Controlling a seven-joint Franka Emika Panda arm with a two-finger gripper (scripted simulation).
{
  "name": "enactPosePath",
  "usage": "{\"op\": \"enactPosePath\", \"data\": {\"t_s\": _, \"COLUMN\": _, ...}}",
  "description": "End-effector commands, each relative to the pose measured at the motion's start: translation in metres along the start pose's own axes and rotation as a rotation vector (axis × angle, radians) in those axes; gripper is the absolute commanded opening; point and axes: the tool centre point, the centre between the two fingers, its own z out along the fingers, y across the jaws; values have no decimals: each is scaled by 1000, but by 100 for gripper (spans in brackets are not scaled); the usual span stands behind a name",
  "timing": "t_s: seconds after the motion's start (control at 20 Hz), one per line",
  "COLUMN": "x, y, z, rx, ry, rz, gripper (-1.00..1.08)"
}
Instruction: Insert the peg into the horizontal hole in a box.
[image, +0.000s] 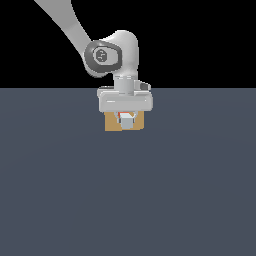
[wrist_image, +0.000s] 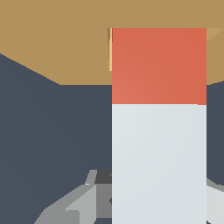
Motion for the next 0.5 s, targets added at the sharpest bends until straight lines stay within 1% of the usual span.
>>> {"op": "enactPosePath", "data": {"t_s": 0.0, "x": 16, "y": 1, "z": -2, "rx": -4, "ry": 0, "rz": 1, "gripper": -100}}
{"op": "enactPosePath", "data": {"t_s": 0.2, "x": 30, "y": 2, "z": -2, "rx": -4, "ry": 0, "rz": 1, "gripper": -100}}
{"op": "enactPosePath", "data": {"t_s": 0.45, "x": 29, "y": 3, "z": -2, "rx": -4, "ry": 0, "rz": 1, "gripper": -100}}
